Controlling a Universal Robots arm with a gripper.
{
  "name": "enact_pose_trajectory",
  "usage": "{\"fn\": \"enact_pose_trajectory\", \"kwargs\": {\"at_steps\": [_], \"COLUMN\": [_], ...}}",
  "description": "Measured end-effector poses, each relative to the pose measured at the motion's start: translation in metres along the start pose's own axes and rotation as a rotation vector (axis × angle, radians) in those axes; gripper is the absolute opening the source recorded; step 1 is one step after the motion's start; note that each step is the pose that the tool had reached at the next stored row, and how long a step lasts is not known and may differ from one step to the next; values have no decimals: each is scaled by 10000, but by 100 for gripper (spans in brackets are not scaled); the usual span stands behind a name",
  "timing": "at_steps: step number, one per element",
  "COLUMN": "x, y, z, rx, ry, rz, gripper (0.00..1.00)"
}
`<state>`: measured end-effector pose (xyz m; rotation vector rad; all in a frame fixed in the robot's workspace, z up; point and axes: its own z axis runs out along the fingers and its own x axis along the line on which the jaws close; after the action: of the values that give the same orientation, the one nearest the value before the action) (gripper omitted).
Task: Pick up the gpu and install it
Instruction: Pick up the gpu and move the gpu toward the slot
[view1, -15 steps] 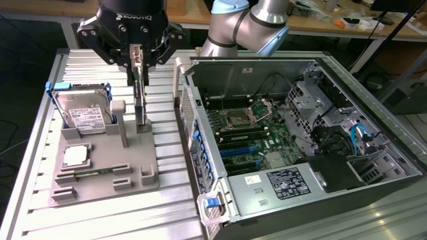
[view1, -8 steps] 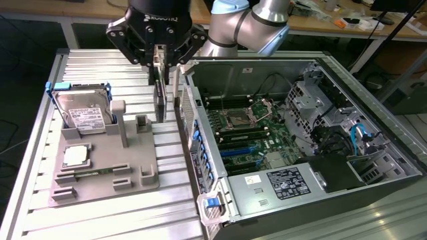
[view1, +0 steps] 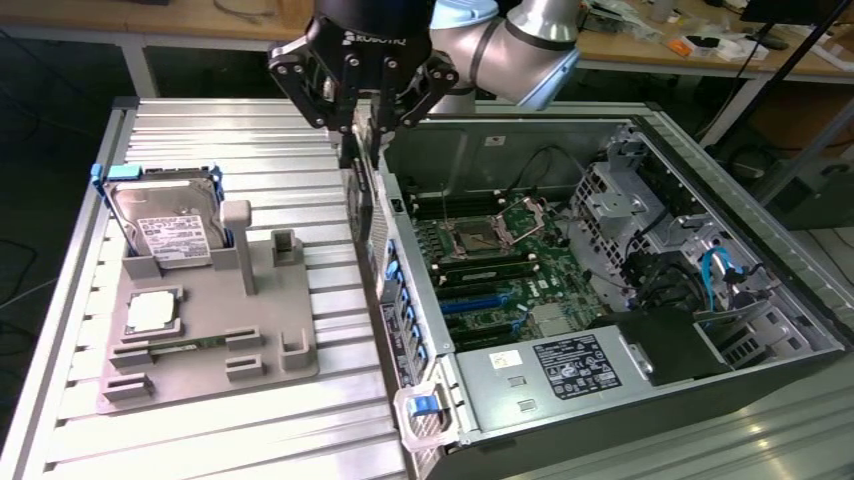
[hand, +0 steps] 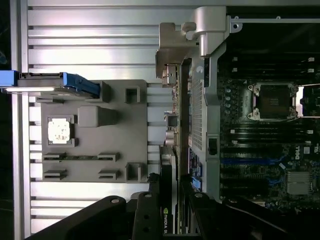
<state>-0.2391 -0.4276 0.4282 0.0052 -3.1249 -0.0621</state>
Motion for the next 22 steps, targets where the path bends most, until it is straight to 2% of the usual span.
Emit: {"fn": "enact_pose_trajectory", "kwargs": {"at_steps": [4,12,22], "x": [-118,-243,-456], "y": [0,0,-1], "z": [-2,-21,-26], "rx": [-5,-4,-5], "ry": [1,1,0], "rz": [0,0,0], "gripper": [27,27,27]}}
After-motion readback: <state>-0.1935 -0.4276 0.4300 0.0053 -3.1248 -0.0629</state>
